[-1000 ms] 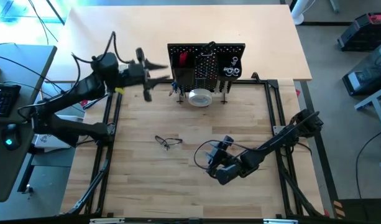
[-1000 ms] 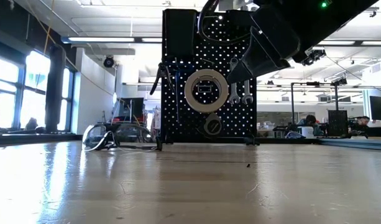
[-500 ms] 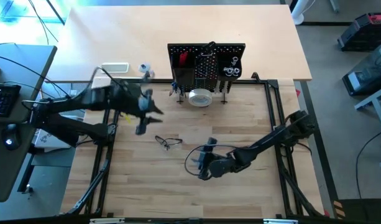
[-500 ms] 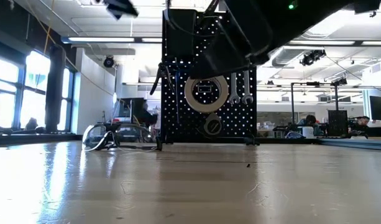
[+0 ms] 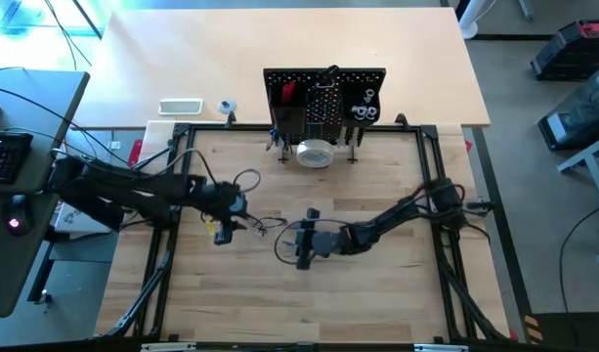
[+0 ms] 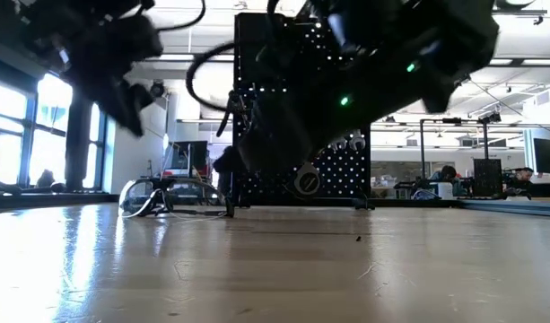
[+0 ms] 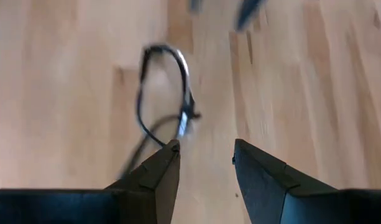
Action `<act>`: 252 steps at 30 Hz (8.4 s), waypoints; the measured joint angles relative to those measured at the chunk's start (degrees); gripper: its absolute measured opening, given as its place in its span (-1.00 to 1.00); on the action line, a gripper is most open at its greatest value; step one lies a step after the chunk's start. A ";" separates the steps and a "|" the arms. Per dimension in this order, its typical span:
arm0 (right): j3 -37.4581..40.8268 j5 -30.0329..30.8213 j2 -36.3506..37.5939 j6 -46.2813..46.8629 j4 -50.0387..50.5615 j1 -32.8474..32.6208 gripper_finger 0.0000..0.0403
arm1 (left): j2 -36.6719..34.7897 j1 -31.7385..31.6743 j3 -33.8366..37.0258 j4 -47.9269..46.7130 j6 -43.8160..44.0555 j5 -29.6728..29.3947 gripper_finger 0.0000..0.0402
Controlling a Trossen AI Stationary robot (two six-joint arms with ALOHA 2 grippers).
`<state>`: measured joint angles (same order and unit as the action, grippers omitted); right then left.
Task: Hang tools onto peg board
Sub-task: Put the transparent safety glasses into the left black bin on the peg board
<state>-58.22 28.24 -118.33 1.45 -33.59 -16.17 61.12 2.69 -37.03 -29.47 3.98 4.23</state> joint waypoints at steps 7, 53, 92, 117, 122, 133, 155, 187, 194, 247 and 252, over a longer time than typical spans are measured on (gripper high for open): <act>-0.22 -12.71 -0.28 -1.92 -2.81 5.73 0.01 | -0.01 4.50 7.46 6.95 3.03 -1.80 -0.29; -13.79 -26.57 -7.27 -2.57 15.79 9.12 -0.95 | -0.05 11.29 9.13 6.88 9.45 -19.82 -0.29; -13.70 -17.25 -2.14 -1.46 24.53 1.48 -0.96 | -0.11 11.29 9.07 21.20 4.82 -27.84 -0.29; -13.70 -1.71 5.88 -0.55 39.30 -4.69 -0.96 | -5.90 11.27 9.07 37.15 -3.71 -26.48 -0.29; -13.70 2.82 8.38 0.05 42.93 -6.08 -0.96 | -10.08 11.19 9.07 43.49 -7.97 -22.70 -0.29; -13.70 5.72 10.06 -0.01 44.07 -6.88 -0.96 | -12.39 11.20 9.09 47.09 -9.76 -20.63 -0.29; -13.70 5.83 10.02 0.02 44.13 -6.88 -0.96 | -12.39 11.20 9.09 46.86 -9.17 -20.62 -0.29; -13.70 12.21 16.79 -6.89 42.96 -7.10 -0.96 | -12.39 8.46 9.03 66.15 -20.43 -16.47 -0.29; -13.70 13.36 21.14 -14.01 38.63 -6.78 -0.96 | -12.38 1.81 6.73 65.64 -17.98 -8.85 -0.29; -19.80 -7.35 31.90 -69.40 30.30 14.41 -0.96 | 19.08 -39.20 -35.26 58.82 22.32 65.61 -0.18; -19.80 -7.46 31.87 -68.90 30.82 15.18 -0.96 | 19.08 -39.05 -35.26 58.92 21.41 65.61 -0.18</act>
<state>-78.02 20.78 -86.46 -67.45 -2.77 -0.99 80.20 -36.36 -72.29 29.45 25.39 69.84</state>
